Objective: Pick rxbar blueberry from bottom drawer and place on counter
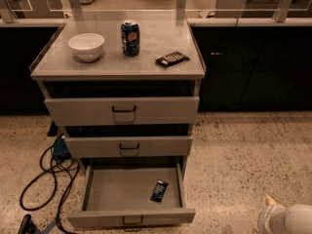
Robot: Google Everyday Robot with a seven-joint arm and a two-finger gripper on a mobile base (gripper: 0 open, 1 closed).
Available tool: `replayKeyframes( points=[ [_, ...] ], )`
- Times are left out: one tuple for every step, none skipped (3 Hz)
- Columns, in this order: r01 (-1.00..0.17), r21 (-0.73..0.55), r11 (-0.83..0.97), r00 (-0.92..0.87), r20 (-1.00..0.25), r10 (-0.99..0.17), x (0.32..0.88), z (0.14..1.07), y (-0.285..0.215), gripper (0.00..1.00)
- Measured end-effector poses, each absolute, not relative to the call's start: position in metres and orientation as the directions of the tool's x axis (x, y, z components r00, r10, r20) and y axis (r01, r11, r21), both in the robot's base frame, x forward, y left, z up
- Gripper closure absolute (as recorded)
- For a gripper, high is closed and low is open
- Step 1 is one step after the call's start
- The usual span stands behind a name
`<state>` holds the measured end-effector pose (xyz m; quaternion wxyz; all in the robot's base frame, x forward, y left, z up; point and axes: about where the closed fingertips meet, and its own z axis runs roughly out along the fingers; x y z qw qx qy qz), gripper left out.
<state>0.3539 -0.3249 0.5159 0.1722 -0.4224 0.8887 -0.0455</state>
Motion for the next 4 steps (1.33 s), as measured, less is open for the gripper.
replayKeyframes(
  points=[
    [-0.815,-0.123,0.566,-0.508,-0.317,-0.801,0.377,0.499,-0.287,0.0],
    [-0.893,0.001,0.451,-0.428,-0.315,-0.847,0.409,0.465,-0.263,0.0],
    [-0.912,0.089,0.4,-0.409,-0.27,-0.872,0.468,0.422,-0.241,0.0],
    [-0.924,0.074,0.376,-0.382,-0.253,-0.889,0.523,0.393,-0.222,0.0]
  ],
)
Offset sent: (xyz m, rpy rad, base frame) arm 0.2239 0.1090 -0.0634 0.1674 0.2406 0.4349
